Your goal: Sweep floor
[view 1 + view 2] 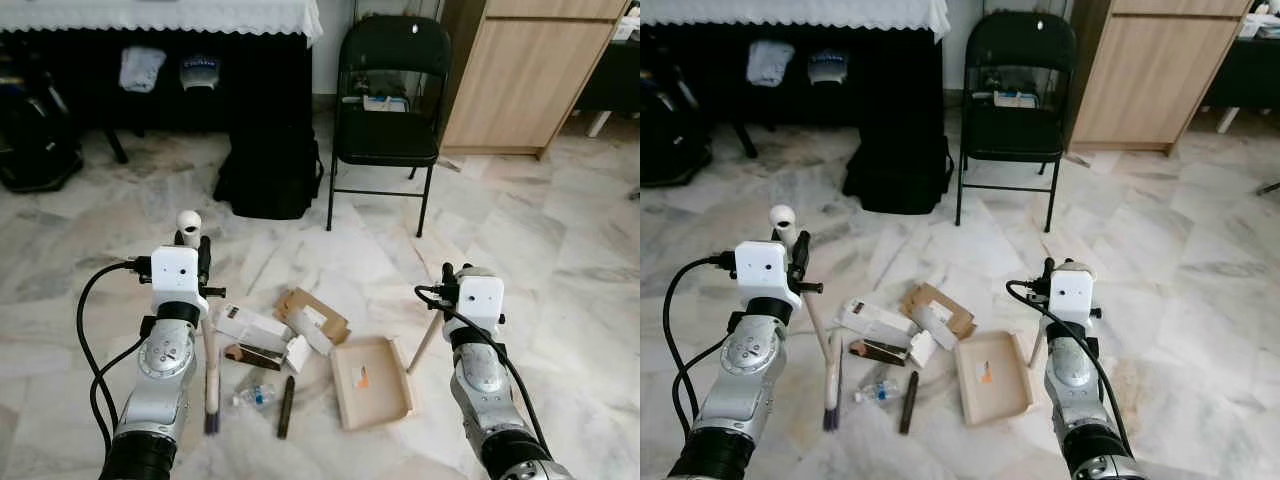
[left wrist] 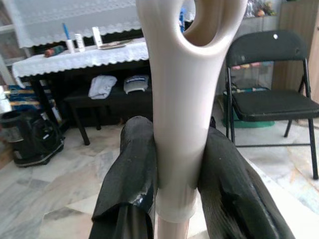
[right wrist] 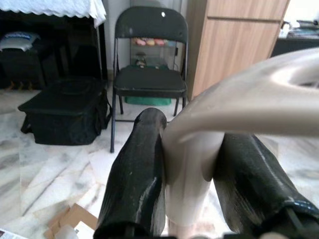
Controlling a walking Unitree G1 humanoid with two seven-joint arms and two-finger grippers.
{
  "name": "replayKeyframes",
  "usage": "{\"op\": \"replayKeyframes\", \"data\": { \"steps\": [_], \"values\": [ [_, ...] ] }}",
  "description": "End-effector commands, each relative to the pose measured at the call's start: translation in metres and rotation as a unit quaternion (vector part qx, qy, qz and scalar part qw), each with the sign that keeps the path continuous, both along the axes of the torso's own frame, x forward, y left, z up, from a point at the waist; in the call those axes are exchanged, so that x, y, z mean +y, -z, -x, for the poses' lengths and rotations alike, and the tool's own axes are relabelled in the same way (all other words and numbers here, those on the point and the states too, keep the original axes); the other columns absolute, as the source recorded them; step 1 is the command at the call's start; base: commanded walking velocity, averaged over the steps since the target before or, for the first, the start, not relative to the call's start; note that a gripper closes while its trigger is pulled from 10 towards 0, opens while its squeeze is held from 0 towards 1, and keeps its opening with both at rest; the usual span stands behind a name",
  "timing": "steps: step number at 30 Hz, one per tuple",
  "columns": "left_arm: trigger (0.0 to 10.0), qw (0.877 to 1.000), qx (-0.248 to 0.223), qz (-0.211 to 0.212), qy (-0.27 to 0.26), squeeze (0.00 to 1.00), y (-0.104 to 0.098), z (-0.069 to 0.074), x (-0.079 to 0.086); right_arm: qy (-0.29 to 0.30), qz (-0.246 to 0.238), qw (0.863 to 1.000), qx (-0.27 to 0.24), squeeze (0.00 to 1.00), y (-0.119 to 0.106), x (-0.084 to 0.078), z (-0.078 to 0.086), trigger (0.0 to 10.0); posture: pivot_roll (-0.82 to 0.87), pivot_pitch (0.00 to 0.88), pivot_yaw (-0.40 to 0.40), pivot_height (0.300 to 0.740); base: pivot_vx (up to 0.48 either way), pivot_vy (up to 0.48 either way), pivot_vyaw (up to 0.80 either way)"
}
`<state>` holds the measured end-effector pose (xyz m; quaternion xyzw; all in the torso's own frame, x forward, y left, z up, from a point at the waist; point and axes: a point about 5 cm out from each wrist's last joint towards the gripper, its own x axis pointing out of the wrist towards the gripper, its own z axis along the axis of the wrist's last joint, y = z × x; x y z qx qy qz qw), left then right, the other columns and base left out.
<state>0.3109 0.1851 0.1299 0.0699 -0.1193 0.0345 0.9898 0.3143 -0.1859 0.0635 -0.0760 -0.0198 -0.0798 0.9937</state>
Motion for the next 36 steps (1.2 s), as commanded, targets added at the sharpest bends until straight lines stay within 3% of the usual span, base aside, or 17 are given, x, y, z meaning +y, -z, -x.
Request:
{"op": "replayKeyframes", "data": {
  "steps": [1,36],
  "values": [
    [10.0,1.000,-0.013,-0.004,0.001,0.00,-0.0048,-0.0008,0.0002,0.001,0.006,1.000,-0.019,0.00,-0.0079,-0.0025,-0.0028,10.0,0.08,0.060,-0.002,0.740,0.000,0.247,0.00],
    [10.0,1.000,-0.017,0.000,0.005,0.00,-0.0070,-0.0019,-0.0004,-0.002,0.000,1.000,-0.019,0.00,-0.0082,0.0014,-0.0039,10.0,0.09,0.063,-0.004,0.740,0.000,0.253,0.00]
  ]
}}
